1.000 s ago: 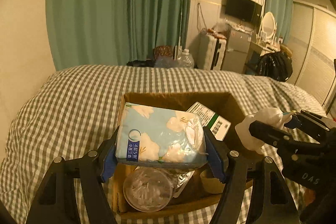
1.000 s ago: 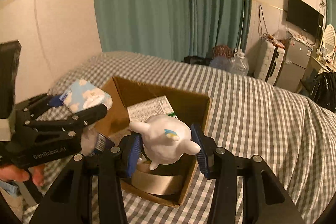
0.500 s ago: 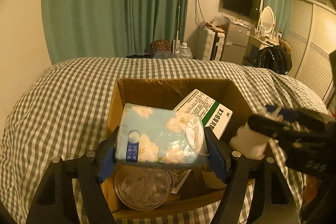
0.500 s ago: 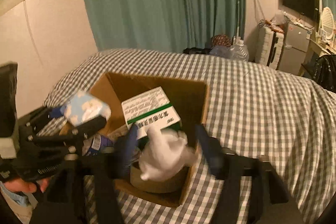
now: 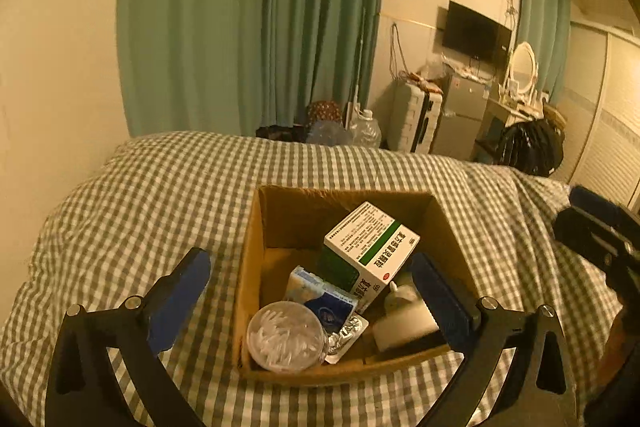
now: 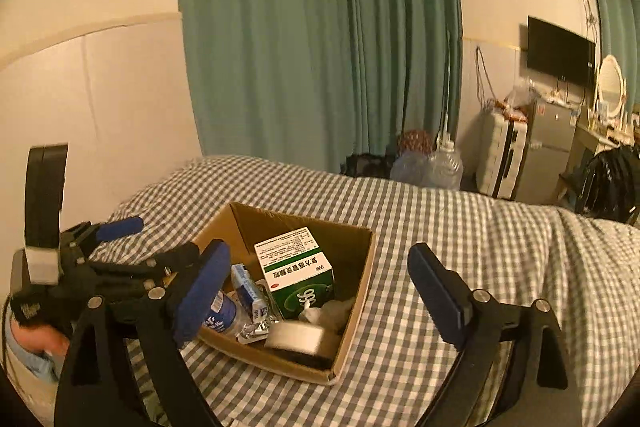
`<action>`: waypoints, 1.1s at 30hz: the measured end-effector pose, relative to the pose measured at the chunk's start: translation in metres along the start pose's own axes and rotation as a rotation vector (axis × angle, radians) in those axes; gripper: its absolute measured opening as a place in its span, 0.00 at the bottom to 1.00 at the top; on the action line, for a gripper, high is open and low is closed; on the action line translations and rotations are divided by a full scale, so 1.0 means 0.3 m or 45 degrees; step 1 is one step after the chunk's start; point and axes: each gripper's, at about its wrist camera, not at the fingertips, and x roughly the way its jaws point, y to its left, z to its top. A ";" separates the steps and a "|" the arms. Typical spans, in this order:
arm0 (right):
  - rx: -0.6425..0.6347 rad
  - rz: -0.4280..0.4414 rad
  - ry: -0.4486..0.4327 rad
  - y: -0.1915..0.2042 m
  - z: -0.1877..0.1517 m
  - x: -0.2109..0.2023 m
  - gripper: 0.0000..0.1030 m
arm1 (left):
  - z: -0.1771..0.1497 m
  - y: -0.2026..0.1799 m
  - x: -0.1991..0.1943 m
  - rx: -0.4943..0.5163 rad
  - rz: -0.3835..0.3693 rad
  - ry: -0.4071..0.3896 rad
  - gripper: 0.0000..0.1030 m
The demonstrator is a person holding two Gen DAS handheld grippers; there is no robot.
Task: Organize objects
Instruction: 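Lower the tissue pack and rabbit figurine into the cardboard box while both tools release, then grasp the grey plastic clip with the left tool while the right grasps the toothpaste tube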
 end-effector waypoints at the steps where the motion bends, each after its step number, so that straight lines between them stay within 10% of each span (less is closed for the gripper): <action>1: -0.007 -0.002 -0.002 0.001 -0.003 -0.017 0.89 | 0.003 0.004 -0.029 -0.013 0.004 -0.016 1.00; 11: -0.085 -0.074 0.042 -0.010 -0.088 -0.106 0.89 | -0.110 0.076 -0.196 -0.083 0.133 -0.106 1.00; 16: -0.080 -0.064 0.142 -0.012 -0.212 -0.076 0.89 | -0.245 0.119 -0.134 -0.095 0.273 0.039 1.00; 33: -0.194 0.011 0.421 0.082 -0.453 0.092 0.89 | -0.529 0.014 0.005 0.008 0.209 0.372 1.00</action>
